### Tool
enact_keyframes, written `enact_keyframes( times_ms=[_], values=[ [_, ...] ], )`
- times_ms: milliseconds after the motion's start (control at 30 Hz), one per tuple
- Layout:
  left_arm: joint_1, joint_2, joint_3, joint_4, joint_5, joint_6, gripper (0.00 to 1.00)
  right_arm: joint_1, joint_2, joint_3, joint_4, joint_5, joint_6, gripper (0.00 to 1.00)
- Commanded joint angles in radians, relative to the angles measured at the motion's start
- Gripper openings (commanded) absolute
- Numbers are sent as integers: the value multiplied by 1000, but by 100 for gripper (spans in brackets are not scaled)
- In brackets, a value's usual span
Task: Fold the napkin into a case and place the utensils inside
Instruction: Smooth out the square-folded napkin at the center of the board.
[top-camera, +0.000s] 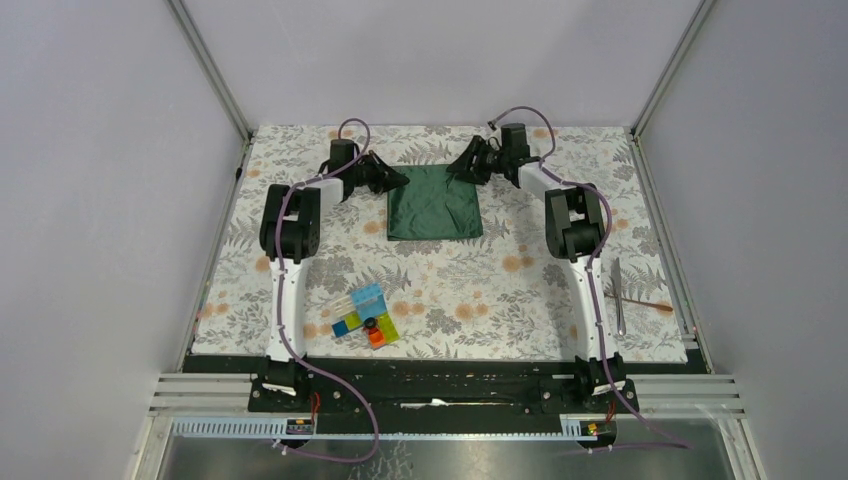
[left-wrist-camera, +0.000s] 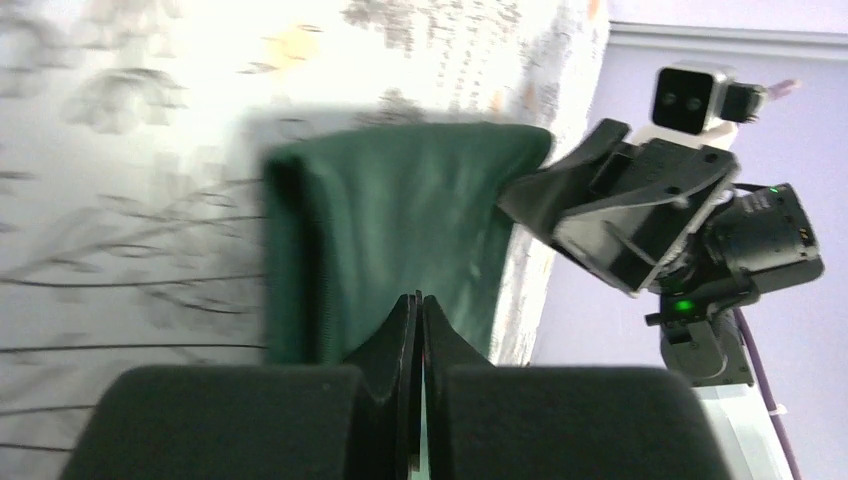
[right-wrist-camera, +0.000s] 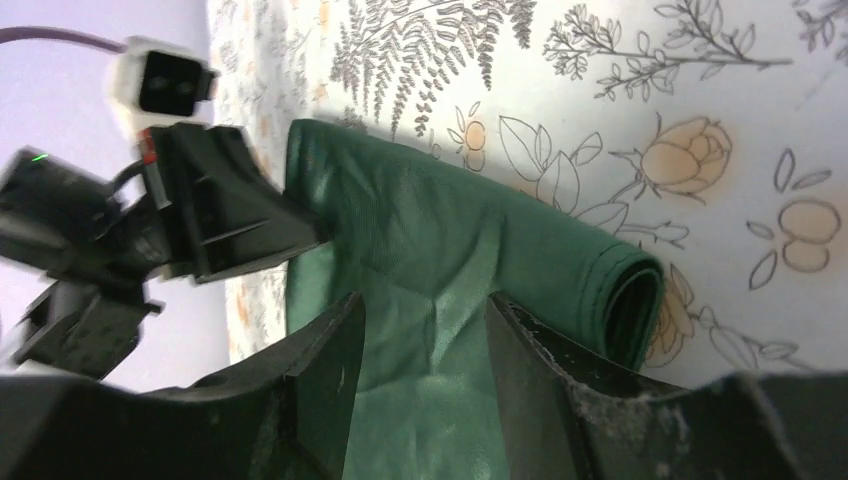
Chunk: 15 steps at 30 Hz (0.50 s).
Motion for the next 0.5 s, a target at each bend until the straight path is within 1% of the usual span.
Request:
enact_keyframes(
  times_ms=[0,67,200,267,300,367,400,467],
  values=[
    [40,41,32,60,-44,-8,0,-39,66,94,42,-36,26,56],
    [57,53,7,62,-51,-13,0,-55,100,111,16,-10,38,56],
    [78,62,-13,-11,-89,6,0,-91,126,117,-33,68,74,57],
    [83,58,6,-64,-104,46,0,-107,123,125,-51,95,77,57],
    [85,56,31,-111,-112,78,0,-112,122,144,-100,100,68,58],
    [84,49,87,-177,-107,120,5,-116,126,202,-169,100,24,58],
    [83,39,108,-182,-87,128,8,-116,124,234,-208,94,6,58],
    [78,6,147,-237,-72,155,17,-116,103,272,-272,74,-24,59]
  ],
)
